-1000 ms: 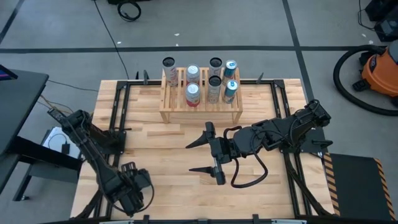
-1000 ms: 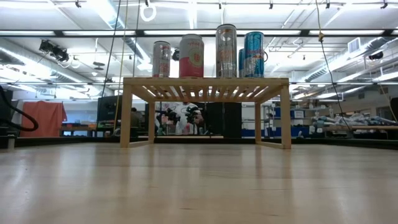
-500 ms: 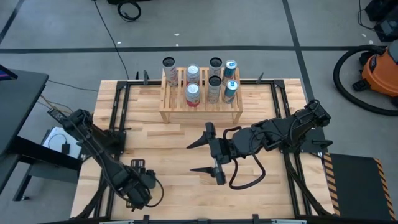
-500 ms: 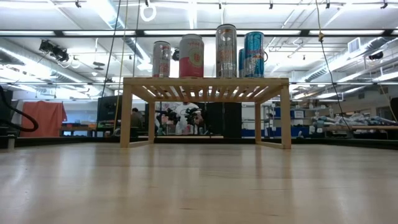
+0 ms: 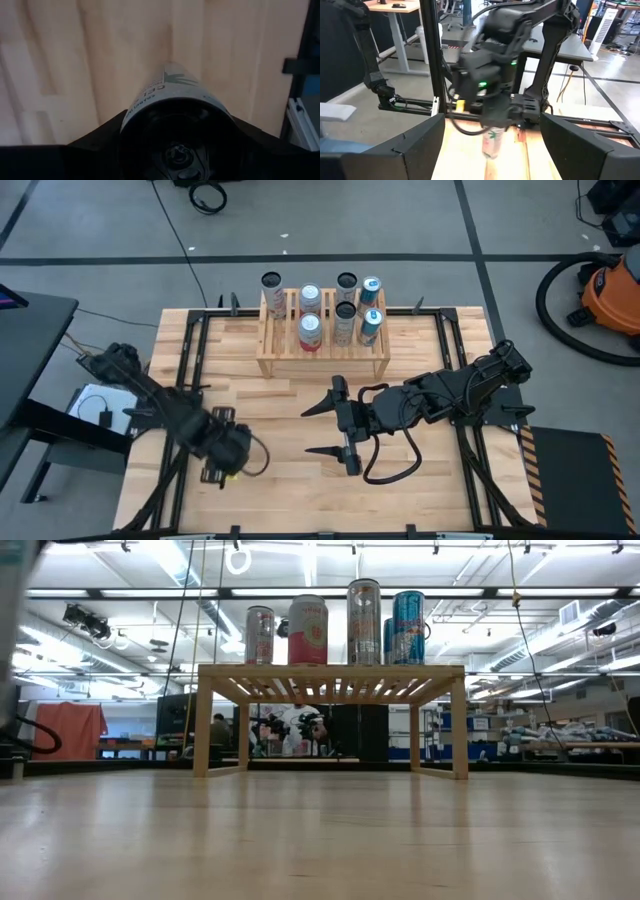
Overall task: Place canned beverage on shelf
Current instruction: Put the white and pink soda can on the shelf aligned with the other white and pink soda can
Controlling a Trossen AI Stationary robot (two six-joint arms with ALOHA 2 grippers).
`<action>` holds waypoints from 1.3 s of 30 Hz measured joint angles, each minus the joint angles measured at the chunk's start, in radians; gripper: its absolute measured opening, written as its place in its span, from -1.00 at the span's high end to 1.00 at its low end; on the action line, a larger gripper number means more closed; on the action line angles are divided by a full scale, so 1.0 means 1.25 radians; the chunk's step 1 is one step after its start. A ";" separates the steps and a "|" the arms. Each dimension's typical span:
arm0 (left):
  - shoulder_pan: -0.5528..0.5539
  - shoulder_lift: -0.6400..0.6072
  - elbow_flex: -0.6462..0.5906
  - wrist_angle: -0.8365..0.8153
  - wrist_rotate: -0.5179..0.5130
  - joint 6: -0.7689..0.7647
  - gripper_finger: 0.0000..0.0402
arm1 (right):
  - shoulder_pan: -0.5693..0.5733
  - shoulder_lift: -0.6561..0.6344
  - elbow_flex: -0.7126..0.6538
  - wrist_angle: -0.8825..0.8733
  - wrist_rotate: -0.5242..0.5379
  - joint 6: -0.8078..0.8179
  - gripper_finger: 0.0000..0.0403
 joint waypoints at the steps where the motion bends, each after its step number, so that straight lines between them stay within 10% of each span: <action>1: 0.018 -0.008 0.000 -0.002 -0.001 0.016 -0.28 | 0.000 0.000 0.000 0.000 0.000 0.000 -0.66; 13: 0.257 -0.057 0.030 -0.020 -0.011 0.291 -0.28 | -0.001 0.000 0.000 -0.001 0.002 -0.006 -0.66; 39: 0.731 0.045 0.540 -0.147 -0.045 0.777 -0.30 | -0.002 0.001 0.000 -0.092 0.018 -0.024 -0.66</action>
